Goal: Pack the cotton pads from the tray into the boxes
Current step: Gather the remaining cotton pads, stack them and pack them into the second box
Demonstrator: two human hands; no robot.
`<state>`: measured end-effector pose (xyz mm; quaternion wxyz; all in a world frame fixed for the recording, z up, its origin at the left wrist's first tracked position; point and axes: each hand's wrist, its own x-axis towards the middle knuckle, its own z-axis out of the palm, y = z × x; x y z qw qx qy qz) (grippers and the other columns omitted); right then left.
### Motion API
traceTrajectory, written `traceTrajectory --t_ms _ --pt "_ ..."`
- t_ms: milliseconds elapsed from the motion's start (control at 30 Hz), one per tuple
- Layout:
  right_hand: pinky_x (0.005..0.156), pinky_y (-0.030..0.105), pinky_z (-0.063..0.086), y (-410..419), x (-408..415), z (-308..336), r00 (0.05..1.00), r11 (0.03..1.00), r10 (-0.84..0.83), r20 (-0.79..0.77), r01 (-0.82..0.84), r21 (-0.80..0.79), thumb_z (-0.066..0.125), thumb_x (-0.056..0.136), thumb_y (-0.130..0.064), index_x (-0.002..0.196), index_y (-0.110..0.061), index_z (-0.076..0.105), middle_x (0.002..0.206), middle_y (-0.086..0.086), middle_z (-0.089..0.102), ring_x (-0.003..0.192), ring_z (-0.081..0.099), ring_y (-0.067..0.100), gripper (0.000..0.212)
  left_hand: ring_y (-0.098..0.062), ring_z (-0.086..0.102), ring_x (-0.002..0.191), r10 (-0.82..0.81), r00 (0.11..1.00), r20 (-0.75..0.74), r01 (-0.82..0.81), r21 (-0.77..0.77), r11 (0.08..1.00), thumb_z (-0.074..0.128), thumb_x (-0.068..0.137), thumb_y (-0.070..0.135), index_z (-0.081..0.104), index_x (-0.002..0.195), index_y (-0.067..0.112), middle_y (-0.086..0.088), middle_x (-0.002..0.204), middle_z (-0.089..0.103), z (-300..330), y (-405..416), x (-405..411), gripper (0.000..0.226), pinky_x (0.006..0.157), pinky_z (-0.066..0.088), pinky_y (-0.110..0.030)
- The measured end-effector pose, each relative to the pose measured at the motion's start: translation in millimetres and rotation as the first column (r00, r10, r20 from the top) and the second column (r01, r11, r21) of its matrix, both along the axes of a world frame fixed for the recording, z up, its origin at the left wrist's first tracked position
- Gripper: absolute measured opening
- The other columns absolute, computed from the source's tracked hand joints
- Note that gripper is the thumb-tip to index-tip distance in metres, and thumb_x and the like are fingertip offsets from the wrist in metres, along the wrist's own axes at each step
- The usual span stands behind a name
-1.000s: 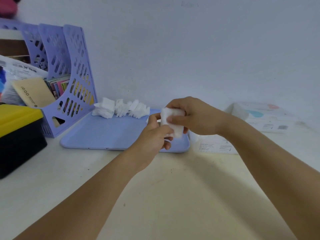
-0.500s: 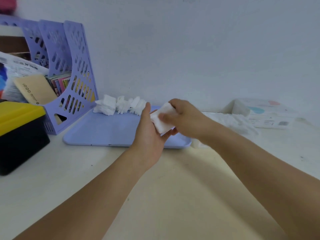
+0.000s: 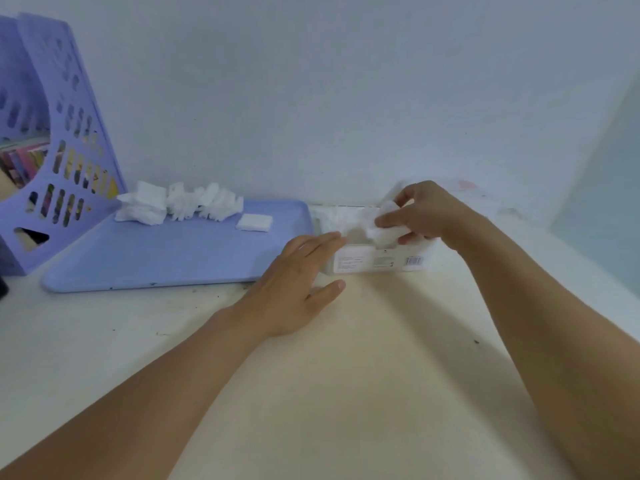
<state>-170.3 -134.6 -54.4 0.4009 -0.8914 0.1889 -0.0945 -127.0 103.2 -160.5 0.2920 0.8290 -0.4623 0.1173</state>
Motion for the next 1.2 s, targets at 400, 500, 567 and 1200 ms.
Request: traceTrajectory --t_ms 400,500,567,1200 --pt "0.06 0.027 0.038 13 20 -9 0.974 0.626 -0.121 -0.192 -0.076 -0.776 0.074 0.077 -0.024 0.078 -0.015 0.052 0.073 -0.001 0.054 0.06 0.048 0.016 0.024 -0.009 0.036 0.135 -0.03 0.999 -0.027 0.032 0.059 0.998 0.05 0.101 0.045 0.027 0.155 0.037 0.017 0.154 0.027 0 -5 -3 0.059 0.109 0.041 -0.036" --pt "0.056 0.025 0.038 14 16 -2 0.994 0.649 -0.039 -0.101 -0.052 -0.759 0.082 0.073 -0.036 0.072 -0.012 0.058 0.067 0.0 0.056 0.059 0.052 0.019 0.034 -0.009 0.037 0.133 -0.031 0.999 -0.018 0.032 0.041 0.999 0.051 0.101 0.044 0.028 0.155 0.033 0.015 0.151 0.029 0 -5 -3 0.059 0.106 0.045 -0.037" --pt "0.052 0.026 0.039 14 11 6 0.983 0.752 0.178 -0.048 -0.168 -0.637 0.079 0.08 -0.045 0.066 -0.015 0.069 0.06 0.0 0.06 0.06 0.057 0.018 0.035 -0.009 0.039 0.131 -0.035 0.999 -0.021 0.035 0.031 0.999 0.051 0.101 0.043 0.029 0.155 0.032 0.015 0.149 0.031 0 -5 -3 0.059 0.104 0.047 -0.037" --pt "0.091 0.031 0.045 164 122 -11 0.877 0.742 0.46 -0.141 -0.466 -0.482 0.052 0.102 -0.028 0.122 -0.003 0.067 0.128 0.015 0.064 0.115 0.059 0.03 0.036 -0.015 0.06 0.09 0.456 0.642 -0.616 -0.766 -0.502 0.401 0.054 0.096 0.014 0.064 0.116 0.015 0.001 0.11 0.066 27 87 68 0.022 0.077 0.045 -0.027"
